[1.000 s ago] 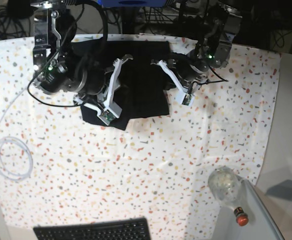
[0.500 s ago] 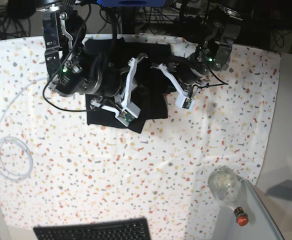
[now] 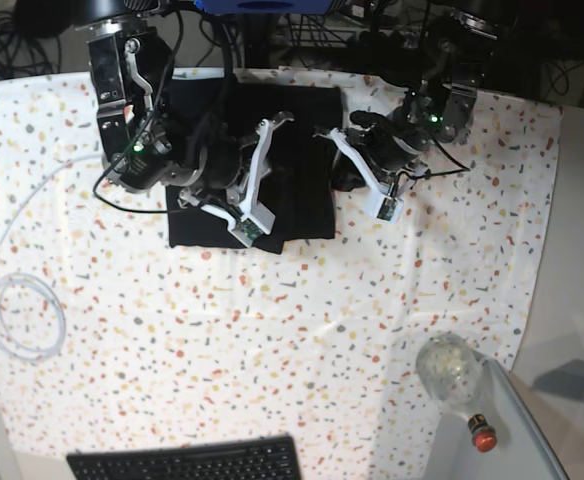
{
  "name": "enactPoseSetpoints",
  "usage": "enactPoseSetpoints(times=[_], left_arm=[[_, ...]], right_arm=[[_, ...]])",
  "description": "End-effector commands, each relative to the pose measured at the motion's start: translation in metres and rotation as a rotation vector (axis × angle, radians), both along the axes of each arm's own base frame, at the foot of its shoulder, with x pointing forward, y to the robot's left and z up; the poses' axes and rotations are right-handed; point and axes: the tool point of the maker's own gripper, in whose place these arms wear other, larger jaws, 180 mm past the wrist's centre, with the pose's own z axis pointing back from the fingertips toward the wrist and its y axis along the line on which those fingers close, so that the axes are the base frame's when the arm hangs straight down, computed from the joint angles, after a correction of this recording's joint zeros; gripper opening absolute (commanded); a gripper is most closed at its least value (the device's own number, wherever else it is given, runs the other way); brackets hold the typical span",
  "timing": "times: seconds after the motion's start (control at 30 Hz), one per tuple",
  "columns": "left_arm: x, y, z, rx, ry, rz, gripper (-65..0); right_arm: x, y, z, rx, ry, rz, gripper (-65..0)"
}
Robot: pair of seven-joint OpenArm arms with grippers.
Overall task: Layout the t-shirt on the table in an organized manner, then fold the t-shirt properly
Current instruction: 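Fold the held end with the right gripper over toward the left gripper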
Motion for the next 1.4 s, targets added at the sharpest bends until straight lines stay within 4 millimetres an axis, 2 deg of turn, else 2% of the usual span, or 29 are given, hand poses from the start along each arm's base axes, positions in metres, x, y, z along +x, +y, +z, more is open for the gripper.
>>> enactPoseSetpoints(times=[0.0,0.07,0.2,0.33,0.47,0.5,0.57,0.6,0.8,1.03,1.23,1.37], left_arm=[[0.01,0.004,0.015,-0.013,-0.052,0.01,-65.0],[0.011,0.018,0.023,0.008,-0.076,0.026,-65.0],[-0.006,0.057,0.02,0.079,-0.055,0.048,-65.0],[-0.029,0.102,0.015,0.157,-0.013,0.085,-65.0],[-0.045,0.155,0.02,0.221,0.0,0.202,-65.0],[-0.046,0.166,0.022,0.231,-0.003,0.224,-65.0],[-0.048,0.181,0.029,0.238,-0.013,0.238,-65.0],[-0.051,0.185,0.03,0.236,-0.013,0.231,-65.0],[-0.055,0.211,0.042,0.243,-0.037,0.263,-65.0],[-0.052,0.211,0.043,0.247,-0.042,0.259,-65.0],[-0.05,0.21,0.044,0.243,-0.047,0.26,-65.0],[-0.047,0.21,0.045,0.241,-0.054,0.26,-65.0]], right_arm=[[0.012,0.008,0.015,0.052,-0.049,-0.01,-65.0],[0.016,0.009,0.018,0.068,-0.066,-0.022,-65.0],[0.018,0.012,0.013,0.089,-0.061,-0.035,-65.0],[0.017,0.015,0.002,0.121,-0.043,-0.059,-65.0],[0.015,0.016,-0.005,0.128,-0.025,-0.067,-65.0],[0.014,0.016,-0.005,0.128,-0.024,-0.067,-63.3],[0.014,0.016,-0.005,0.129,-0.025,-0.068,-51.3],[0.014,0.016,-0.005,0.129,-0.025,-0.068,-49.4],[0.015,0.016,-0.003,0.13,-0.031,-0.068,-48.9],[0.018,0.017,-0.001,0.127,-0.034,-0.082,-48.9],[0.034,0.013,0.028,0.135,-0.118,-0.127,-48.9],[0.036,0.008,0.03,0.123,-0.134,-0.124,-48.9]])
